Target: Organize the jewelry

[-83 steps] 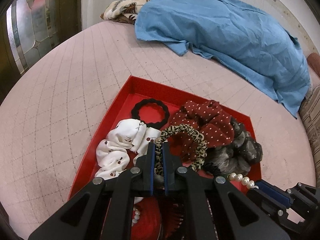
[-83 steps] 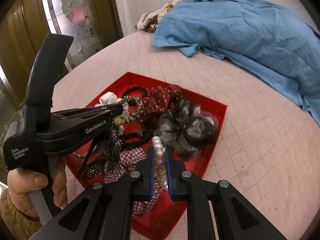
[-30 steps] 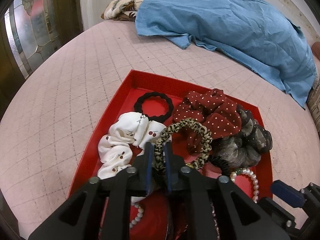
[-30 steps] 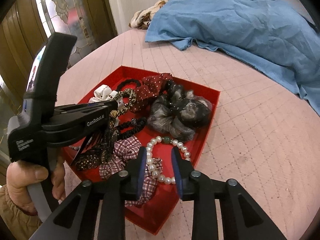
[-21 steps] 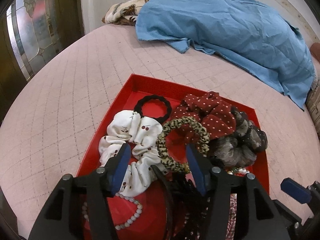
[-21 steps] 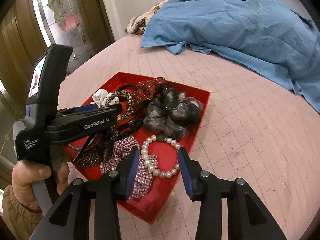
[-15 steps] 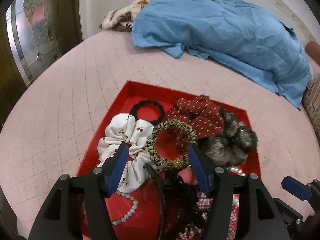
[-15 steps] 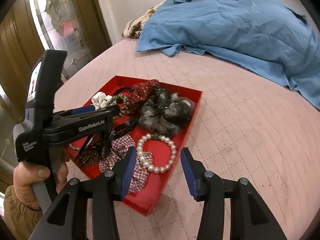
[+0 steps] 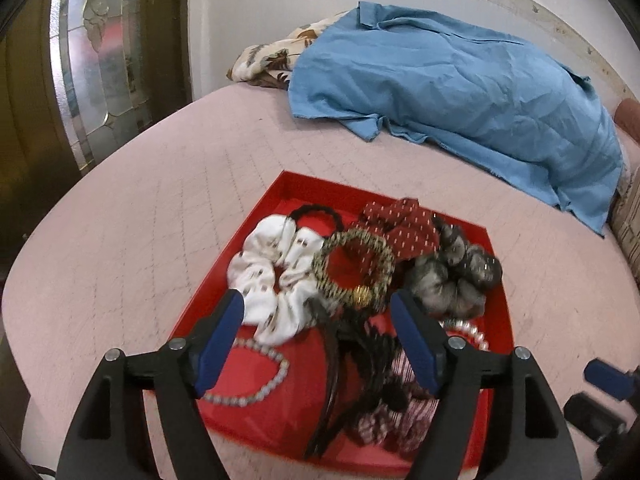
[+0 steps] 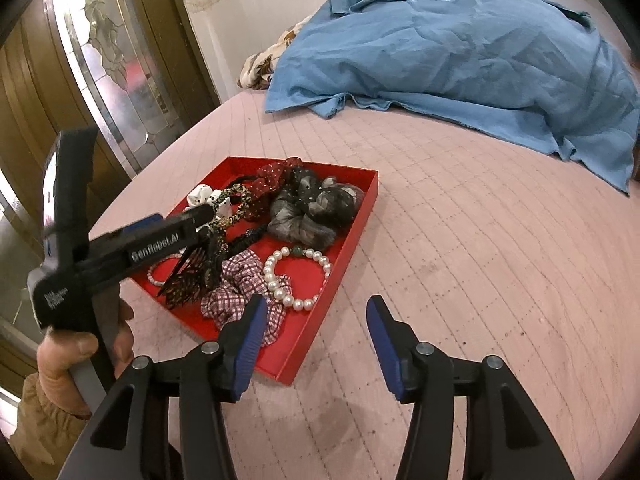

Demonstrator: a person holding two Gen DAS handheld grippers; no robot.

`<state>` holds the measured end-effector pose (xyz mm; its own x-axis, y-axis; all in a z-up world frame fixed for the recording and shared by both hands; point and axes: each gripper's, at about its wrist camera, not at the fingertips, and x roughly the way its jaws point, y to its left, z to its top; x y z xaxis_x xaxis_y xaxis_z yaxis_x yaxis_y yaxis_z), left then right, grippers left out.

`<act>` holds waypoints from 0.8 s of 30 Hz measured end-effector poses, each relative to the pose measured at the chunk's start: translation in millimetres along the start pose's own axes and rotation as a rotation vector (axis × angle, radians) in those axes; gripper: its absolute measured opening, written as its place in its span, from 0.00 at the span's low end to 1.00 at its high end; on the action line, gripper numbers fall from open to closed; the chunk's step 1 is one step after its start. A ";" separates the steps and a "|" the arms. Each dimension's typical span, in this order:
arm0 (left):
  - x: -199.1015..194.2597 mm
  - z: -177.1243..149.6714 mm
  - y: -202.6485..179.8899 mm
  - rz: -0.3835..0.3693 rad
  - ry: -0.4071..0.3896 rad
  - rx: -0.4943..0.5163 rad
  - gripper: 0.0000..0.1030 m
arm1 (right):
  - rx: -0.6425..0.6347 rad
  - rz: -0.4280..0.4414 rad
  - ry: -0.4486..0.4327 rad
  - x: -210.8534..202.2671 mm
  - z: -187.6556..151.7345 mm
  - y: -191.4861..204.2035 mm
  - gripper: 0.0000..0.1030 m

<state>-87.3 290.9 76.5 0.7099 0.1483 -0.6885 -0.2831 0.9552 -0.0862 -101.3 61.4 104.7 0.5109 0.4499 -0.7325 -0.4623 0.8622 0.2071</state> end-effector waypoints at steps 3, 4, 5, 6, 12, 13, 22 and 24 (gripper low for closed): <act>-14.1 -12.9 0.1 0.017 -0.018 0.007 0.72 | 0.009 0.005 -0.010 -6.2 -5.0 -1.7 0.58; -18.2 -16.3 0.2 0.020 -0.024 0.006 0.72 | 0.012 0.007 -0.012 -7.9 -7.0 -2.2 0.59; -23.1 -20.6 0.3 0.026 -0.030 0.005 0.72 | 0.014 0.009 -0.014 -9.7 -8.3 -3.3 0.59; -29.8 -26.7 0.3 0.034 -0.039 0.005 0.72 | 0.014 0.010 -0.015 -10.9 -10.0 -3.7 0.59; -74.1 -53.0 -7.3 0.120 -0.120 0.014 0.74 | 0.001 0.008 -0.036 -22.1 -21.7 -3.9 0.59; -81.7 -55.7 -7.6 0.138 -0.140 0.011 0.76 | -0.001 0.008 -0.040 -24.2 -23.6 -3.8 0.59; -155.3 -66.5 -3.8 0.248 -0.297 -0.039 0.95 | -0.028 0.000 -0.116 -56.5 -39.9 -3.4 0.65; -168.8 -64.7 -4.5 0.225 -0.309 -0.050 0.95 | -0.017 0.001 -0.130 -63.8 -43.4 -5.0 0.66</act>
<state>-247.7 244.9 146.5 0.7853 0.4304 -0.4450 -0.4795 0.8776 0.0025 -163.0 18.3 122.2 0.5996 0.4780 -0.6418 -0.4742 0.8583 0.1962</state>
